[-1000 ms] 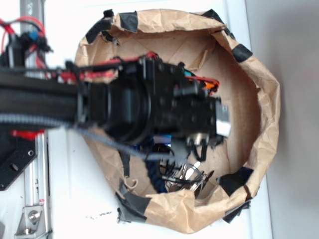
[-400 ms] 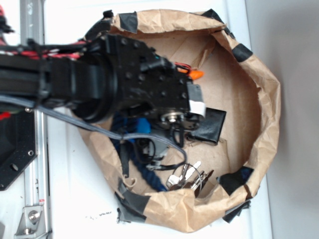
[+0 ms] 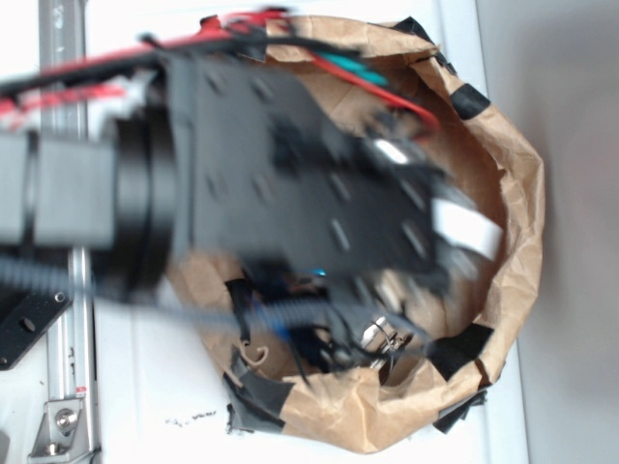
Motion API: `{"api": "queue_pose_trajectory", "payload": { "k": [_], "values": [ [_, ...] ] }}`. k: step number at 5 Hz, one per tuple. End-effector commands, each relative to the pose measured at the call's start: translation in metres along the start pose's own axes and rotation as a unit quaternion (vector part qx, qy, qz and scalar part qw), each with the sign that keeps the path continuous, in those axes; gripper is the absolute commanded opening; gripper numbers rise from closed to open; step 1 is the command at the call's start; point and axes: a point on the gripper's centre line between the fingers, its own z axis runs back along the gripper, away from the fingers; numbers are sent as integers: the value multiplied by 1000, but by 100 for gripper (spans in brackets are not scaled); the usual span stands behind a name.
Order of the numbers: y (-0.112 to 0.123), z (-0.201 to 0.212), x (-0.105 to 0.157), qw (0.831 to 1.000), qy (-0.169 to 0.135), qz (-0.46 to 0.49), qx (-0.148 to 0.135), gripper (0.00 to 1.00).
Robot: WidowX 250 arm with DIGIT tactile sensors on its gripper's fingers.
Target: Grab the blue block.
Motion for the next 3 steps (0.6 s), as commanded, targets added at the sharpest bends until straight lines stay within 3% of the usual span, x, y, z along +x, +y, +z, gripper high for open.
{"api": "queue_pose_trajectory", "payload": {
  "k": [1, 2, 3],
  "values": [
    [4, 38, 14, 997, -36, 50, -49, 0],
    [15, 31, 12, 994, -55, 67, -70, 0],
    [28, 32, 5, 990, -80, 98, -69, 0]
  ]
}}
